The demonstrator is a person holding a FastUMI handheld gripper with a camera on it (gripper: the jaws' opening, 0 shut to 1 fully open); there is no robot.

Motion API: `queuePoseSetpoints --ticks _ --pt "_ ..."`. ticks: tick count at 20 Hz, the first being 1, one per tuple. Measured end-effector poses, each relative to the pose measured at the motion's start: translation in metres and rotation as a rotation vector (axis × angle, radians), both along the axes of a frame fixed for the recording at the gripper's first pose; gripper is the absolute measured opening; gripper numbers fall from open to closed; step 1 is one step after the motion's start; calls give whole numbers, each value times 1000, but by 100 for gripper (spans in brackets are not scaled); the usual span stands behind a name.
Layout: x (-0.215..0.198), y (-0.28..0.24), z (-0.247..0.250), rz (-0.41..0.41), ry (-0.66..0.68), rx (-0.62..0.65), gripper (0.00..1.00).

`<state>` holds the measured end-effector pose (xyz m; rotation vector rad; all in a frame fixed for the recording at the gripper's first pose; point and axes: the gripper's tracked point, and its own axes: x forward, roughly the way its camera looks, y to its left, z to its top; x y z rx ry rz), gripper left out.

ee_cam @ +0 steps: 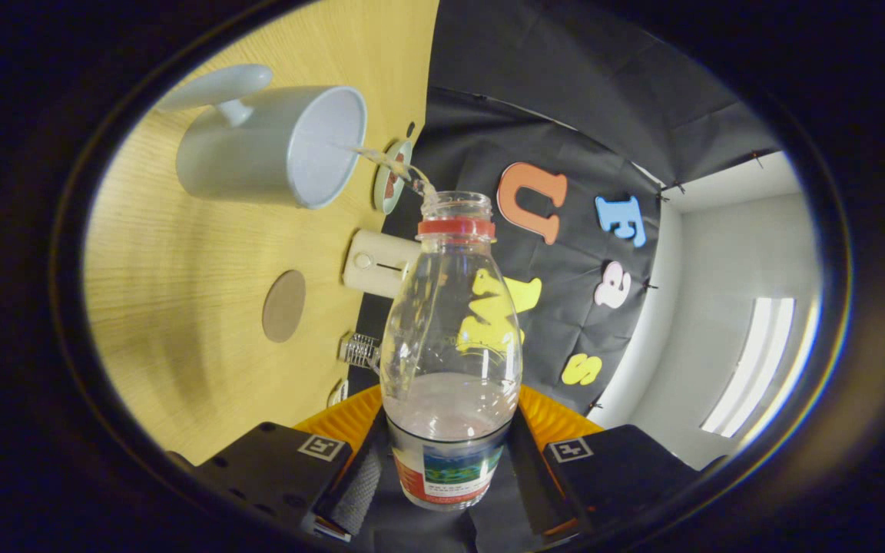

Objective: Take the bottle from table, then pour the juice into the cup, finally place the bottle on the coaster

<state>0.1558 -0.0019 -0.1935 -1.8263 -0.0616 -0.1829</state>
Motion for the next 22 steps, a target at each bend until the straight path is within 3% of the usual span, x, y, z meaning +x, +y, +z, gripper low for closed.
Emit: queuePoseSetpoints --ticks 22 --pt "1 1 32 -25 -39 -181 81"
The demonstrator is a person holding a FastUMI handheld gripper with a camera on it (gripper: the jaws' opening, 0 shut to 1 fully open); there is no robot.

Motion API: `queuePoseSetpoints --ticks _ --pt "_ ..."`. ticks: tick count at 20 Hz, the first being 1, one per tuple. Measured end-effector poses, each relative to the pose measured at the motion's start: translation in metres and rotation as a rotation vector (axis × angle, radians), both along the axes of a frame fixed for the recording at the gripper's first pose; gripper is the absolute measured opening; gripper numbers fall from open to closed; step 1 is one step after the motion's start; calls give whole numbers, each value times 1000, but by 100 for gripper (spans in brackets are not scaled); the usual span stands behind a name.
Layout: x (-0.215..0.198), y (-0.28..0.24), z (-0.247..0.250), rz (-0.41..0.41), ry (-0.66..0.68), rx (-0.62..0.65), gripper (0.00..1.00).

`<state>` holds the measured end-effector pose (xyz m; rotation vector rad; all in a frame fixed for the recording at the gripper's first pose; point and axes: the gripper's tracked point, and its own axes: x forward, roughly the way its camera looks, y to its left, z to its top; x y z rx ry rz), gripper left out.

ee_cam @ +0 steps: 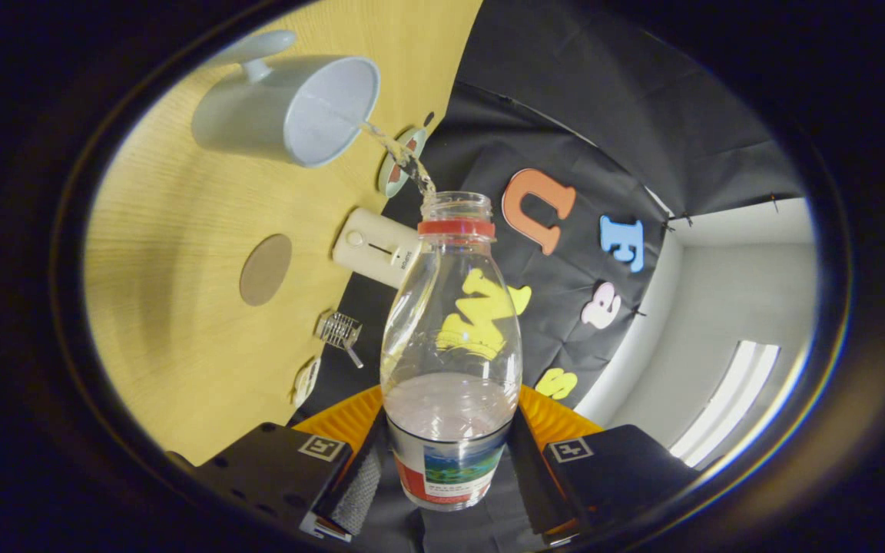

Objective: Take the bottle from table, then pour the juice into the cup, finally place the bottle on the coaster

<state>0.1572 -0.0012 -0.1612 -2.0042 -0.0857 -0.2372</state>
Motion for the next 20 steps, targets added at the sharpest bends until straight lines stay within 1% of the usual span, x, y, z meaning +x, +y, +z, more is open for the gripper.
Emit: queuePoseSetpoints --ticks 10,20 --pt "3 1 12 15 -13 -60 81" --pt "-4 18 52 42 -42 -153 81"
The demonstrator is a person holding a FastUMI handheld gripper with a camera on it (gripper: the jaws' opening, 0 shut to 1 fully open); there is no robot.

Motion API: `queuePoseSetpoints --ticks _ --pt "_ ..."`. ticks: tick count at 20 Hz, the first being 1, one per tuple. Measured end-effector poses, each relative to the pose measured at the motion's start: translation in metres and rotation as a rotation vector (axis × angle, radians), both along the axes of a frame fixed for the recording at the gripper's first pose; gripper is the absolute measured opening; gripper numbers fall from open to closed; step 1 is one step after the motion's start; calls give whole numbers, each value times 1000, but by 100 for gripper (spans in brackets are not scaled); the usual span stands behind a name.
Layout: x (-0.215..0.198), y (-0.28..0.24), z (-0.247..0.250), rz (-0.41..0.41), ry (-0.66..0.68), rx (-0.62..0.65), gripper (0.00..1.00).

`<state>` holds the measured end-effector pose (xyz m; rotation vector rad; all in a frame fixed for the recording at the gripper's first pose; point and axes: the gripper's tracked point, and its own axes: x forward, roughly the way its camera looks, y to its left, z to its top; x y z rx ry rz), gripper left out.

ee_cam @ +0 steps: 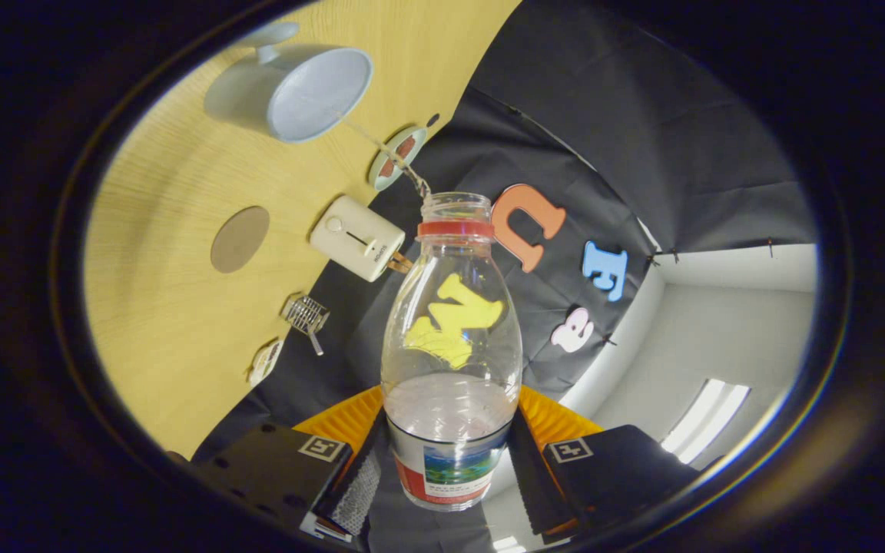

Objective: Take the bottle from table, then pour the juice into the cup, finally place the bottle on the coaster

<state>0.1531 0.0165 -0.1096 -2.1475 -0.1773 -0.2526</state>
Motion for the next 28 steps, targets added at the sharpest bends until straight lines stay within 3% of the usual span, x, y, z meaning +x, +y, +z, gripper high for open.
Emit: queuePoseSetpoints --ticks 8,19,28 --pt "3 13 21 12 -22 -66 81" --pt "1 29 -4 16 13 -127 81" --pt "7 5 -10 -4 50 40 81"
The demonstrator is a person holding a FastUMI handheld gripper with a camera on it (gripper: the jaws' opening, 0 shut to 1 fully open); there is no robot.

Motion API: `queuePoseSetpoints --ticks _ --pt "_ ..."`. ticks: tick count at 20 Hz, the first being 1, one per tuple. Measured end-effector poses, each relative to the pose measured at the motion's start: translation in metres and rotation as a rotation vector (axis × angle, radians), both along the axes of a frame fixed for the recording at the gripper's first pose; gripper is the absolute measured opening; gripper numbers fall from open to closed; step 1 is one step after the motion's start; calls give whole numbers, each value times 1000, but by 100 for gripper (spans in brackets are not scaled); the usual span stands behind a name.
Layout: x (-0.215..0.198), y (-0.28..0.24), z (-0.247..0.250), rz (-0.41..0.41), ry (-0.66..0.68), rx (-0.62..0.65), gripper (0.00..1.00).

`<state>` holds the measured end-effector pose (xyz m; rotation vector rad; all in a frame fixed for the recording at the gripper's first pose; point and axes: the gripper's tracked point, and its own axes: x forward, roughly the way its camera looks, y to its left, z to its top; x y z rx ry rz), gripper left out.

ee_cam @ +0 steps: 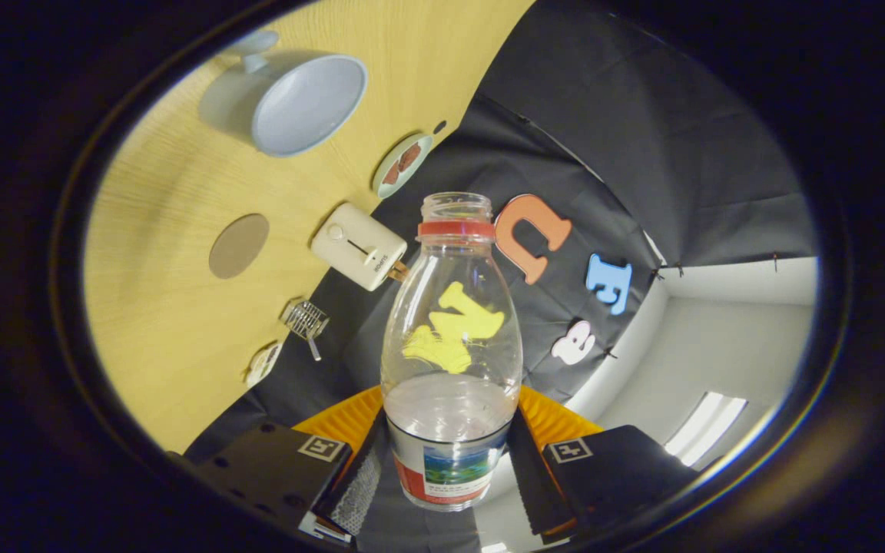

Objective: Take the bottle from table, then pour the juice into the cup, finally place the bottle on the coaster

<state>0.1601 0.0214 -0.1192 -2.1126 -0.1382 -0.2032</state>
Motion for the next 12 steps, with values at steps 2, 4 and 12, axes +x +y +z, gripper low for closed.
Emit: queuePoseSetpoints --ticks 2,4,12 --pt "3 -10 -10 -5 45 123 81" --pt "3 -16 -12 -9 66 184 81" --pt "2 -10 -46 7 228 609 82"
